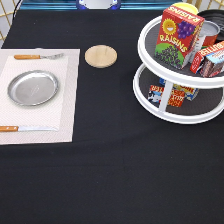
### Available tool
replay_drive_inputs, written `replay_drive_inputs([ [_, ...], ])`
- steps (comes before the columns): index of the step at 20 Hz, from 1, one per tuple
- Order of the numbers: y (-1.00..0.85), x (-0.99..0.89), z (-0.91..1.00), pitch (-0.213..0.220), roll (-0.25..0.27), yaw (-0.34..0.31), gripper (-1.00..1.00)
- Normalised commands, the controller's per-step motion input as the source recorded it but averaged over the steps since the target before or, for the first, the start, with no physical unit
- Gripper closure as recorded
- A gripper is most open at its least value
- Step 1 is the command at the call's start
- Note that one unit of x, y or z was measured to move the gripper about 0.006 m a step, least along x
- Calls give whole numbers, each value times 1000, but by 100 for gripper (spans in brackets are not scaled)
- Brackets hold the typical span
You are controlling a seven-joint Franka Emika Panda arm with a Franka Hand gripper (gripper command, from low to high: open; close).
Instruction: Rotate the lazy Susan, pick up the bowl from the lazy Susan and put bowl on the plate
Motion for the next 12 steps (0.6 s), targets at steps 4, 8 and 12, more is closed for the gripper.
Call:
replay_drive_inputs([
  [4, 96, 355, 4, 37, 1, -7, -100],
  [8, 291, 874, 175, 50, 82, -5, -100],
  [12, 193, 868, 85, 8, 148, -33, -100],
])
